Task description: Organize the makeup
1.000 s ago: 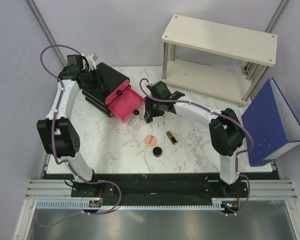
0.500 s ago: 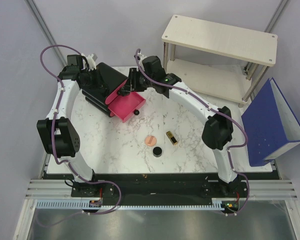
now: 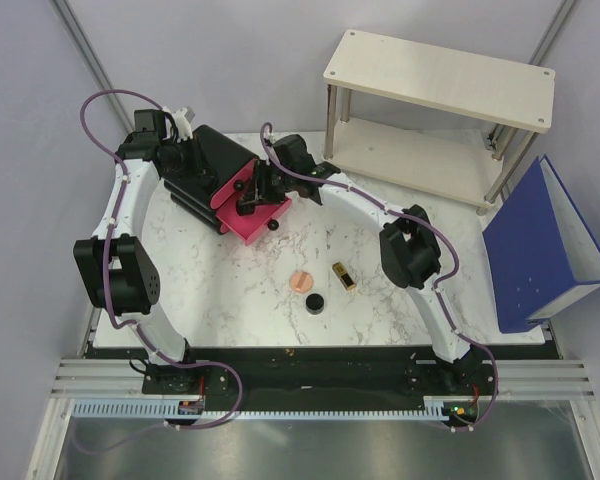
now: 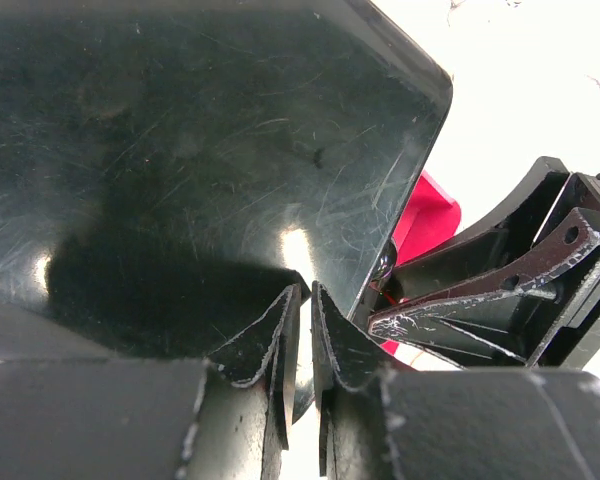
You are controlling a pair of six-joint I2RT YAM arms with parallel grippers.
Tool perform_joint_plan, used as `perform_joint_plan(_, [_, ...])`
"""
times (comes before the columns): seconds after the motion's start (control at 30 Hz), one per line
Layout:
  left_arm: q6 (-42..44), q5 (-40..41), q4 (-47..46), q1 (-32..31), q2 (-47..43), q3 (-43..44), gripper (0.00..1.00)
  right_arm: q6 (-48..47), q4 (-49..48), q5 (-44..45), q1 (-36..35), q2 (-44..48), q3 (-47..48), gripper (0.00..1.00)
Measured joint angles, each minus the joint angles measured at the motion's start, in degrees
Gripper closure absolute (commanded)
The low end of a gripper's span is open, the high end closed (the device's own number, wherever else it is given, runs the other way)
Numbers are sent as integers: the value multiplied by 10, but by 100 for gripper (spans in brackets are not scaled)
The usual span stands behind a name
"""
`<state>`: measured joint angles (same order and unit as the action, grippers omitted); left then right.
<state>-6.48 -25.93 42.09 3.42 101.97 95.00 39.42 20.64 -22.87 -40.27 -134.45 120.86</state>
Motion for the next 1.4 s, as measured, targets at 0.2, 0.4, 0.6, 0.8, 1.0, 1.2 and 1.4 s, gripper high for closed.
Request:
perform_joint_plan(0.2, [0,0,0,0,0,0,80,7,-4,0,0,-4,0,62])
perform_joint_plan(0.4, [0,0,0,0,0,0,80,13,17,27,0,-18,0,55])
perform_joint_plan(0.6, [0,0,0,0,0,0,80,19,18,35,0,-25,7,45])
perform_joint_plan(0.8, [0,0,0,0,0,0,80,19,22,45,0,-32,11,38])
perform_joint_plan(1.0, [0,0,0,0,0,0,80,19,25,57,0,-32,11,42])
perform_joint_plan(1.2, [0,0,0,0,0,0,80,16,29,67,0,-32,12,40])
perform_joint_plan(1.4, [0,0,0,0,0,0,80,-10,40,98,0,-19,12,38])
